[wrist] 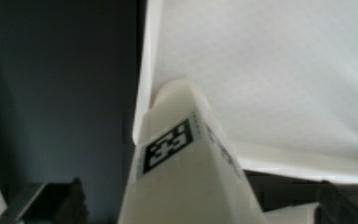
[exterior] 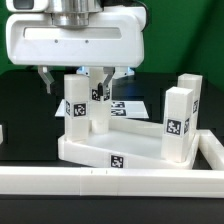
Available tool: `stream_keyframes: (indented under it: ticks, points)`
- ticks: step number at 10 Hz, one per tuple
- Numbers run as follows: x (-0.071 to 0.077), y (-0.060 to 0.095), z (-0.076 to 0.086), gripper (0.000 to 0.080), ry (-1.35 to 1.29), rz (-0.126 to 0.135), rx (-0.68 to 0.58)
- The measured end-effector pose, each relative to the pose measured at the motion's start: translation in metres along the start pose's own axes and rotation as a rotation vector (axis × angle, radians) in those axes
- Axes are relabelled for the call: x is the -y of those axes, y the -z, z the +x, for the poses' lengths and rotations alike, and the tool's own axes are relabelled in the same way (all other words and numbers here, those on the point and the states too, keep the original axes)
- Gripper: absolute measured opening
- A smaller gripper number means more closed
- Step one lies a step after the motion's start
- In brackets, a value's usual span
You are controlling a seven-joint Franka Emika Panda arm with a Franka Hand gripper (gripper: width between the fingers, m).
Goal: Assemble desk
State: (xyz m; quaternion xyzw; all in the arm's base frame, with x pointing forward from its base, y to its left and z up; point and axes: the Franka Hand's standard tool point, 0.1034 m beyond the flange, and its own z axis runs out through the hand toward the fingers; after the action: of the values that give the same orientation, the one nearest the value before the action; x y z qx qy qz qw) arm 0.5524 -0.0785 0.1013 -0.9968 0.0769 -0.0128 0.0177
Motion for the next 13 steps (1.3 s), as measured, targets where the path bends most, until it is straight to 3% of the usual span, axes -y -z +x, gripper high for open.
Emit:
stream_keyframes:
  ticks: [7,8,9,11,13]
  points:
    - [-0.0060,-0.0011,-0.0009,0.0648,0.412,-0.019,0.020]
    - [-0.0061,-0.0012,-0.0009,0.0521,0.396,-0.019,0.020]
    - [-0.0062,-0.0012,-0.0010,0.0521,0.396,-0.019,0.020]
    - [-0.0063,-0.0013,-0.0011,0.0288,0.363,-0.020,0.020]
    - [-0.0061,-0.0016,-0.0011,0.0288,0.260,-0.014,0.018]
